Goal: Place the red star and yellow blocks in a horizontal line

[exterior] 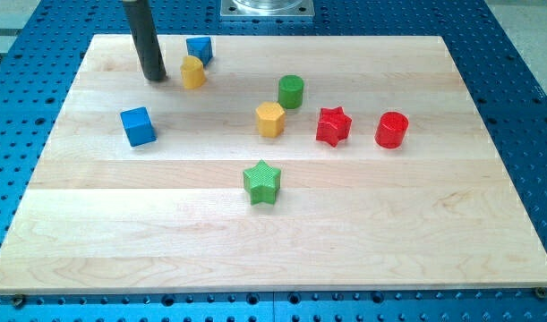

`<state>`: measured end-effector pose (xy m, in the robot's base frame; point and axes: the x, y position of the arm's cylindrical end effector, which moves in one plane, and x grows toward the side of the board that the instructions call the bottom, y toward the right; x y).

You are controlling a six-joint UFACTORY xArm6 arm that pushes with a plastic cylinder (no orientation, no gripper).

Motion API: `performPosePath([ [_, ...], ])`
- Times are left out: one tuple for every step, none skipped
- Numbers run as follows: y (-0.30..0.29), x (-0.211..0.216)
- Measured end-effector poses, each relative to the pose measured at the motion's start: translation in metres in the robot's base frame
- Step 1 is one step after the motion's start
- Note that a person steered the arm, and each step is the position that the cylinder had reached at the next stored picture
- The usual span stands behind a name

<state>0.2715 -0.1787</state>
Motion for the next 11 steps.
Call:
performPosePath([
  [0.069, -0.005],
  [0.068, 0.062],
  [0.079, 0.114],
  [0.106, 0.098],
  [0.143, 0.064],
  [0.171, 0.094],
  [0.182, 0.107],
  [0.153, 0.086],
  [0.106, 0.078],
  [0.157, 0.078],
  [0.249, 0.083],
])
